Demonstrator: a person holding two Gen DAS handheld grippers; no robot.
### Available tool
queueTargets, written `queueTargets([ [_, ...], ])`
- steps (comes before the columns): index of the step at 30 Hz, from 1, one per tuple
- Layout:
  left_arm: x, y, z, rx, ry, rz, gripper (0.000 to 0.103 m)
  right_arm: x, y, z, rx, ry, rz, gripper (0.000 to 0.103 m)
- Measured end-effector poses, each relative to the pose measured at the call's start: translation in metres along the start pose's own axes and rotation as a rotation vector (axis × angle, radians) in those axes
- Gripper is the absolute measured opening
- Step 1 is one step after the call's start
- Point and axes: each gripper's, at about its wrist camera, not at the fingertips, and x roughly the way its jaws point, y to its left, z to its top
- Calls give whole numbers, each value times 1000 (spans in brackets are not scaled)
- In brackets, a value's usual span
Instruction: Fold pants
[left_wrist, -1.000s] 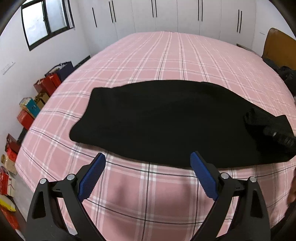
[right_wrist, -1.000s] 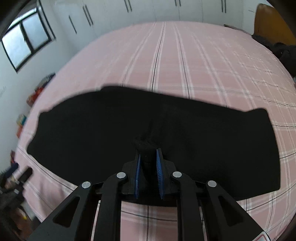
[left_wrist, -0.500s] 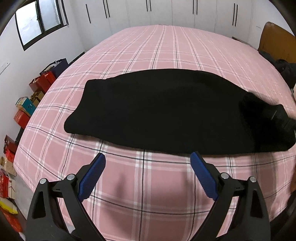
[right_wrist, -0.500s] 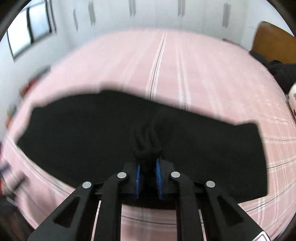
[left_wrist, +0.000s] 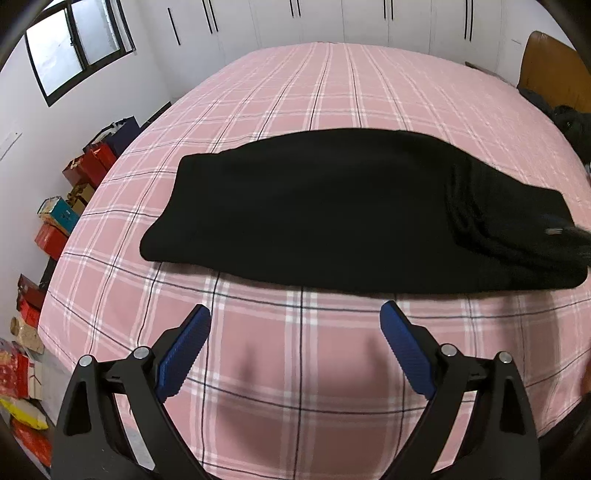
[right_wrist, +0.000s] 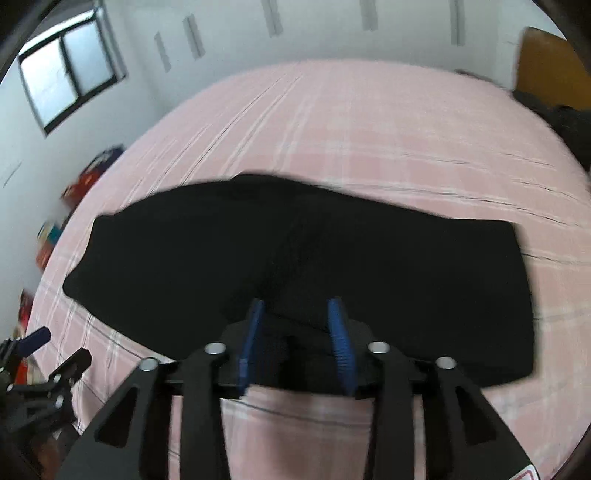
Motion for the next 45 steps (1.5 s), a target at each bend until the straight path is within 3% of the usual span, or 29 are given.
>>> queueTargets([
  [3,1,1,-3,-20,17,-8,91,-27,-69,-12,95,-27,-107,56],
  [6,-2,0,-7,-40,26,-17,91,-35,-137,-37,184,9,-222,56],
  [10,-6,-8,-12,-60,41,-18,91,-33,-185,-58,216,35,-248,56],
  [19,-17,-42,-14,-5,63,0,91,21,-166,-64,134,40,-138,55],
  [23,-20,-52,-11,19,67,9,91,32,-172,-48,213,12,-53,54],
  [25,-20,-56,-9,26,68,13,91,39,-175,-40,232,29,-6,37],
  [26,-20,-58,-8,29,70,12,91,42,-175,-36,224,42,-14,26],
  [28,-21,-62,-5,33,74,16,91,39,-174,-29,193,51,-31,14],
  [31,-26,-66,-1,42,62,26,92,6,-179,-20,146,-18,-62,10],
  [34,-31,-66,1,50,46,25,93,-23,-185,-15,110,-63,-106,10],
  [37,-29,-68,0,53,52,23,93,-38,-212,-29,160,-64,-175,11],
  [39,-26,-72,-2,51,62,5,93,-24,-239,-53,204,18,-192,14],
  [40,-25,-74,-3,51,67,-5,93,-10,-249,-67,208,100,-179,15],
  [42,-21,-81,-7,60,79,-14,93,-15,-249,-77,196,113,-194,18],
  [43,-19,-84,-8,66,83,-15,93,-27,-246,-78,178,90,-225,24],
  [45,-16,-89,-10,76,90,-19,93,-55,-232,-72,123,14,-328,44],
])
